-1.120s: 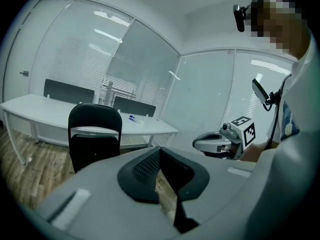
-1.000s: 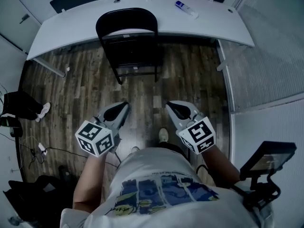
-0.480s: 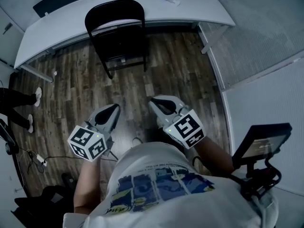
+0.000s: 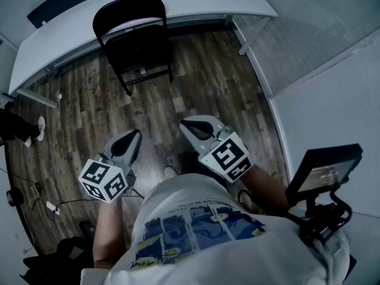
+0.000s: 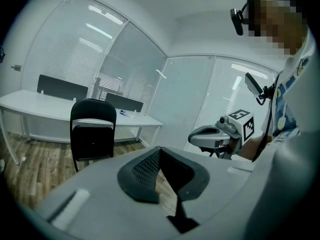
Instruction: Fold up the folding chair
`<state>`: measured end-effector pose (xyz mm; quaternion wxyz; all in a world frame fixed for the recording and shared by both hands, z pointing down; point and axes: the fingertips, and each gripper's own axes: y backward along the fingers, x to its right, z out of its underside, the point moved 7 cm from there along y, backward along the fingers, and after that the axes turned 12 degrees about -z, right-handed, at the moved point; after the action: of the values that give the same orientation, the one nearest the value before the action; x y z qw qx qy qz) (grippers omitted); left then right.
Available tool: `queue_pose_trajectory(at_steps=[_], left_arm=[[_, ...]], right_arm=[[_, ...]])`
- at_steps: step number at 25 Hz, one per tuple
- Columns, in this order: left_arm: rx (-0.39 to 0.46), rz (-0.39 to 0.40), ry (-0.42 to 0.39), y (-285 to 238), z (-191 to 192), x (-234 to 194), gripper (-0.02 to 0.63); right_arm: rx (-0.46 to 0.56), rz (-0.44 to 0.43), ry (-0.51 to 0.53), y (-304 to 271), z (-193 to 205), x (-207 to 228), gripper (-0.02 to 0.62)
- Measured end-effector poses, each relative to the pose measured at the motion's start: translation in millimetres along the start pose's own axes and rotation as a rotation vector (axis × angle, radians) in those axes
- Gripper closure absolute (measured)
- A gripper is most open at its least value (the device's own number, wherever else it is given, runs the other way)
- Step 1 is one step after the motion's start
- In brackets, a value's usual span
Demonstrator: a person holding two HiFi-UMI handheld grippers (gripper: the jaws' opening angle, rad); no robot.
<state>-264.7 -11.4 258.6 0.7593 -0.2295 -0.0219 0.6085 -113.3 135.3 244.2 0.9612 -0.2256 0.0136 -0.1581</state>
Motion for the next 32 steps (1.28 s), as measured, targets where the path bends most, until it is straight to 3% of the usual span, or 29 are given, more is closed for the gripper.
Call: queue_pose_trajectory(at_steps=[32], left_arm=[[-0.045,0.023,0.018,-5,28,14,0.601]], right_arm=[[-0.041,-0.012,0.002,12,19,-14,0.593]])
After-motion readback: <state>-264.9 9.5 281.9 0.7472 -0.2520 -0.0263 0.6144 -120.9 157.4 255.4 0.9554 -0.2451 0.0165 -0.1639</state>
